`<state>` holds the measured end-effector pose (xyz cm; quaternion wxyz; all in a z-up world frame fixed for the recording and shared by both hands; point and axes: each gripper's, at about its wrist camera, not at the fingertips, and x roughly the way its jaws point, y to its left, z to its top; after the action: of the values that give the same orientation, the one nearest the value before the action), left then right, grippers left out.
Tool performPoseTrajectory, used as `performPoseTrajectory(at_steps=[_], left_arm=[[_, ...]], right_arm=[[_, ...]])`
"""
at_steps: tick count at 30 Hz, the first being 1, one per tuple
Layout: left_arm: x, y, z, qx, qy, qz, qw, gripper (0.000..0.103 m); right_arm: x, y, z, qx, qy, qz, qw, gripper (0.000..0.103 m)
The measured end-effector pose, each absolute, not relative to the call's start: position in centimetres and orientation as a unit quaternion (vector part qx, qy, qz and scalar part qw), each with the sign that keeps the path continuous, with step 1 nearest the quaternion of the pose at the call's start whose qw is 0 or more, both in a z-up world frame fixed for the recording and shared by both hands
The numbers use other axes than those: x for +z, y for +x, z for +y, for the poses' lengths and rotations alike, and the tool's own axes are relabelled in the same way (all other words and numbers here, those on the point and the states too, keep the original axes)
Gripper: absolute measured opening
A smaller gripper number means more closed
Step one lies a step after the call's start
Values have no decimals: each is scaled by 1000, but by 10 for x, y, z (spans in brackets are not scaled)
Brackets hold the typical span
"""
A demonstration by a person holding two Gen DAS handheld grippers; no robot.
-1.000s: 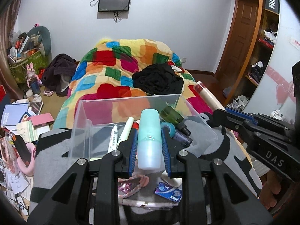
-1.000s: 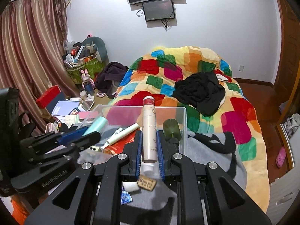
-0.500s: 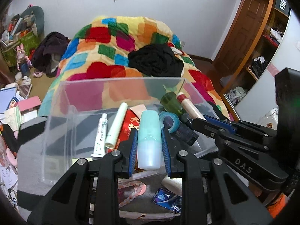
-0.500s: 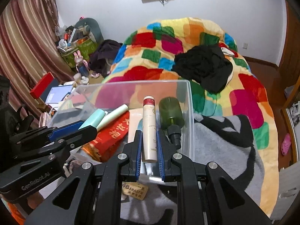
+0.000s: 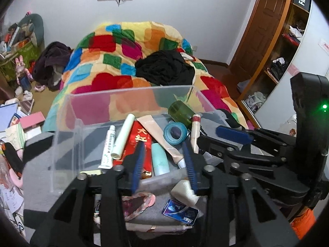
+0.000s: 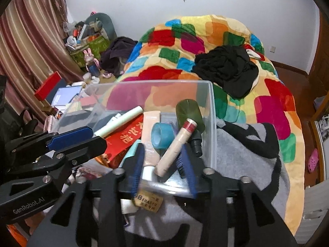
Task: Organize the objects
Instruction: 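Lower both tubes into the clear box and open both grippers, then grasp the white pen with the left gripper while the right grasps the blue Max box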
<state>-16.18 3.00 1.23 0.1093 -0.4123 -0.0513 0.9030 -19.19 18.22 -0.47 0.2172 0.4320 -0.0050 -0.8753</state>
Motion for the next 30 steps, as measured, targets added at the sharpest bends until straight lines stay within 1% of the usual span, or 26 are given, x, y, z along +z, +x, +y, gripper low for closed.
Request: performPoseTrajectory(at_steps=[2,4,6,9,16,19,20,21,22,30], left_arm=[[17,-155,28,908,-403,-47,105,48],[21,-147,24,911,-396,-44,101,56],[24,-139,18,914,-392,-46,96,61],[22,-128,8,914,-392,-51,86,65],[-7,-105,-14,900,-427,-66,54,66],[-23,-98,-17,896,-440,-53,33,66],[-27,-98,-18,894,-443,-53,30,66],[-31,-95,-22,892,-447,-58,27,66],[-34,-93,-25,891,-449,-63,25,66],[-42,-76,-42,886,-455,-84,6,66]], right_arm=[[2,-183,184,-879,422,-3,223,46],[7,-175,185,-880,416,1,228,47],[10,-165,185,-880,411,3,237,48],[10,-150,184,-877,410,8,250,49],[-23,-111,168,-847,442,12,295,49],[-43,-99,159,-833,461,23,306,49],[-49,-97,155,-830,465,32,306,47],[-52,-96,152,-828,467,37,307,43],[-53,-96,150,-825,469,39,312,43],[-60,-92,136,-811,477,18,339,42]])
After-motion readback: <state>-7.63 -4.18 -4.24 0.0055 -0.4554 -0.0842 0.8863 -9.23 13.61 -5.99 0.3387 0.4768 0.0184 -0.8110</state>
